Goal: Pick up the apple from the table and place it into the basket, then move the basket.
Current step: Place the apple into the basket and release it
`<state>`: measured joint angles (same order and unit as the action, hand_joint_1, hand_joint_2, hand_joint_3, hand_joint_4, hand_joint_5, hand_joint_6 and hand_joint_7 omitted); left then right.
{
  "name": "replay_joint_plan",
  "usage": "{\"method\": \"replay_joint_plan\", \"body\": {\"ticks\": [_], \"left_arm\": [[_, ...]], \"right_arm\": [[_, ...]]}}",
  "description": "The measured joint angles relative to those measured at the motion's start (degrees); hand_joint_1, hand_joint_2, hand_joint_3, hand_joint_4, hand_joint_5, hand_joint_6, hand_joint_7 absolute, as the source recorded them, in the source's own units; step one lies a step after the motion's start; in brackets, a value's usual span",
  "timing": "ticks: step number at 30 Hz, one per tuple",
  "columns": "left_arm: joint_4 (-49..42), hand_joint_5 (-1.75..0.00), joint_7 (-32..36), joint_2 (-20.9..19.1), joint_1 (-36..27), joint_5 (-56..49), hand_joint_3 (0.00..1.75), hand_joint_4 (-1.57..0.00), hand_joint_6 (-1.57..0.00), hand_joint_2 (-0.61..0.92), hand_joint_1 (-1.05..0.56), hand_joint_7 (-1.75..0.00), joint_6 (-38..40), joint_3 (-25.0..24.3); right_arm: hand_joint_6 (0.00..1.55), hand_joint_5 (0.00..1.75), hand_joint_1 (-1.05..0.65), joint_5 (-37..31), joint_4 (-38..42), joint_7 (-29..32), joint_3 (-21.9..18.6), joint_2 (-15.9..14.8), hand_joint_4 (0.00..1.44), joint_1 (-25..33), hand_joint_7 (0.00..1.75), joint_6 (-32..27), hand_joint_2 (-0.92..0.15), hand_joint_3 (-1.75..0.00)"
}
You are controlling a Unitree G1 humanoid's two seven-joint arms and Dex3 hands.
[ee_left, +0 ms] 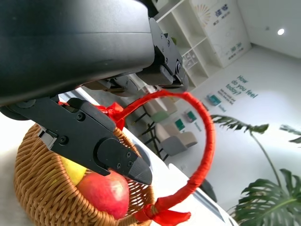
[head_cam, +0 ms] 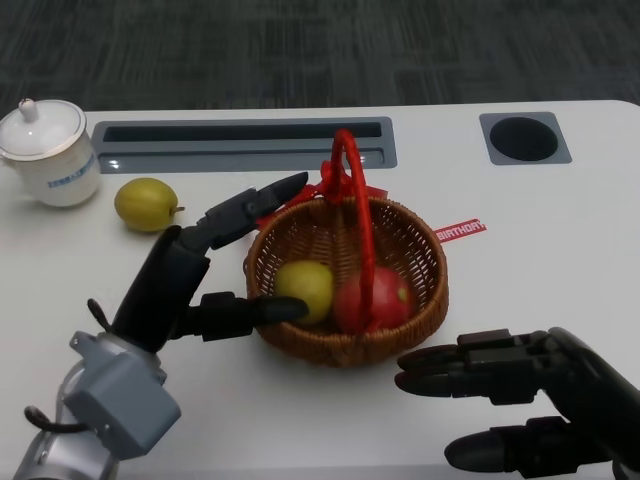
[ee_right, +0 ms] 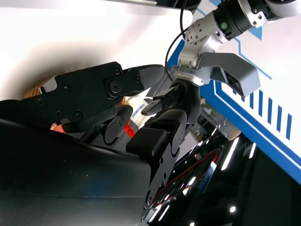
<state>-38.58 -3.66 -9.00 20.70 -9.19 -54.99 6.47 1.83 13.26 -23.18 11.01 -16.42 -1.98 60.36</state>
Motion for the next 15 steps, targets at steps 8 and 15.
{"method": "replay_joint_plan", "body": {"ticks": [8,15], "left_arm": [[2.39,-0.03,-4.00,-1.44,-4.22,5.54,0.00,-0.57,-0.51,0.76,-0.53,-0.01,-2.13,-1.21],[3.86,-0.02,-8.27,-2.40,-6.49,8.82,0.00,-0.60,-0.54,0.77,-0.61,-0.01,-3.60,-1.71]], "right_arm": [[0.80,0.00,-0.42,-1.25,-1.17,-0.22,-2.06,-2.57,0.83,-3.52,0.01,-0.22,-0.92,-0.08],[0.75,0.00,-0.47,-4.34,6.21,-0.45,-2.11,-3.04,0.81,-10.71,0.00,0.55,-0.92,-0.14]]}}
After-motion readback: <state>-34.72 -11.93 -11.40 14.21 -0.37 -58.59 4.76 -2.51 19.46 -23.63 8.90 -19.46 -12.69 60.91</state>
